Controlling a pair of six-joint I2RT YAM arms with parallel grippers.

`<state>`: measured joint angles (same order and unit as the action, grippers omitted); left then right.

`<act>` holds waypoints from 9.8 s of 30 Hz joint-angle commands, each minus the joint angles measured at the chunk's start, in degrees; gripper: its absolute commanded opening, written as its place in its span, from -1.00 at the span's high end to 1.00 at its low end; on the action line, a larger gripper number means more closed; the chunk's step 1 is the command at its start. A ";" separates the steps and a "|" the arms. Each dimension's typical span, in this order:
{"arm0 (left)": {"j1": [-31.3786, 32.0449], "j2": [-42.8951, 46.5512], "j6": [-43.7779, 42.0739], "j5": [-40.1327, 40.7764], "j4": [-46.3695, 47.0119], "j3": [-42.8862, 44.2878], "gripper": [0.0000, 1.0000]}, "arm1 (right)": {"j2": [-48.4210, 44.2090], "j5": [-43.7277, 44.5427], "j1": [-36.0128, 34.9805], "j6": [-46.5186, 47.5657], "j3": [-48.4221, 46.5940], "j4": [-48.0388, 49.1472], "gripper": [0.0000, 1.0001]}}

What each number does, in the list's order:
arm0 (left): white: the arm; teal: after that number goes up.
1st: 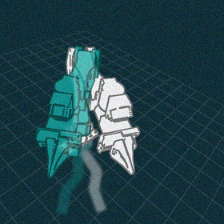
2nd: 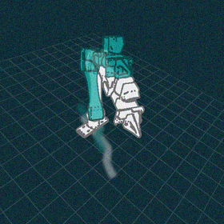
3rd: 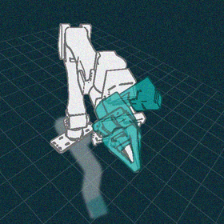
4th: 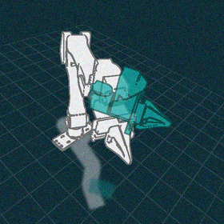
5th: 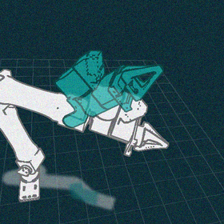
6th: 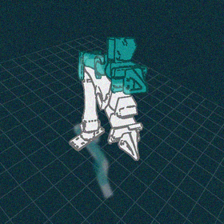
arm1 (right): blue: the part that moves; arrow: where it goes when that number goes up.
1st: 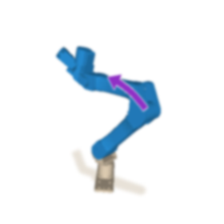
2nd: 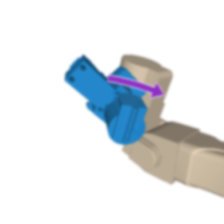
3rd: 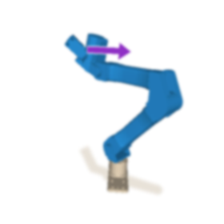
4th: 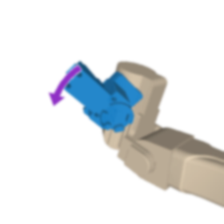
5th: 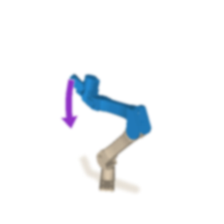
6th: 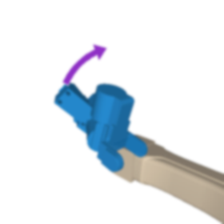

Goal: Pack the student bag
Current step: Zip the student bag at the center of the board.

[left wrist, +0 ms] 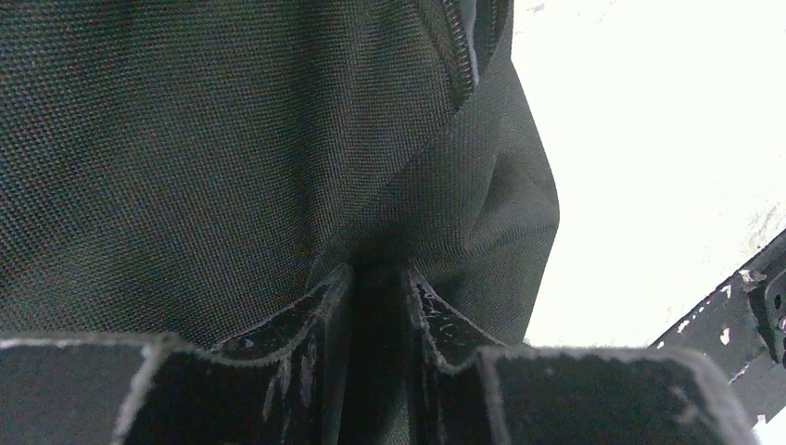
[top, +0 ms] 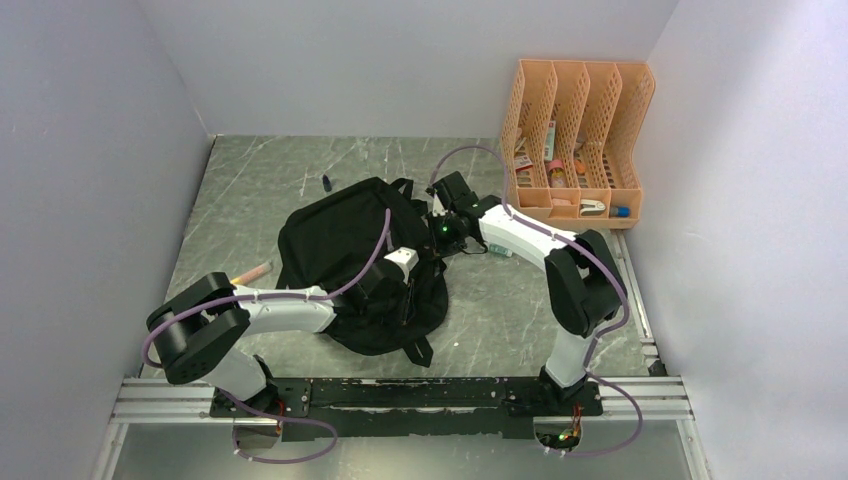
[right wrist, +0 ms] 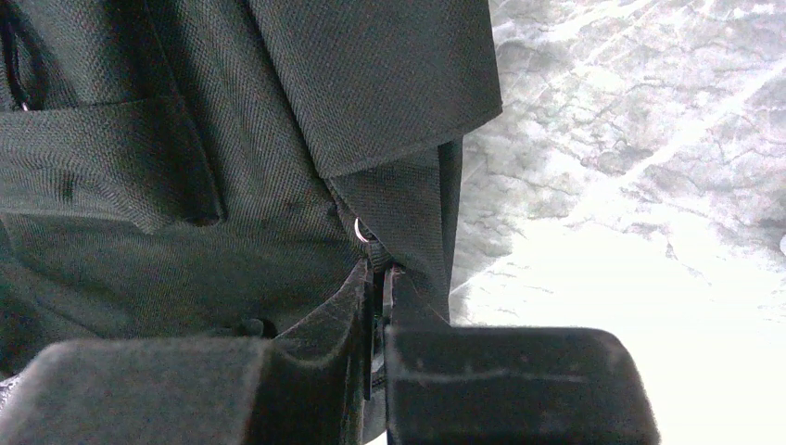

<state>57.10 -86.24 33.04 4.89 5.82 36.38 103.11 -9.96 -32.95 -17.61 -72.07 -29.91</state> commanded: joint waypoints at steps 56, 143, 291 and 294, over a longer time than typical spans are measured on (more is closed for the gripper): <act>-12.35 -8.17 -5.00 5.70 -24.05 33.15 -0.28 | -7.87 -6.73 3.39 -10.18 15.41 21.41 1.00; -20.52 0.79 -3.70 -12.44 -17.85 27.48 -0.27 | -29.32 -8.73 10.16 -21.70 15.48 24.95 1.00; -7.16 13.96 -26.36 -14.69 46.47 -12.27 -0.02 | -40.97 3.98 -5.29 -32.70 29.98 18.49 1.00; -6.27 10.57 -26.22 -12.55 54.62 -14.85 0.01 | -41.24 3.06 -5.21 -33.12 30.23 18.73 1.00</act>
<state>49.67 -72.82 13.06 -8.10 42.26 23.53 62.72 -5.91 -38.61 -49.39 -40.80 -12.36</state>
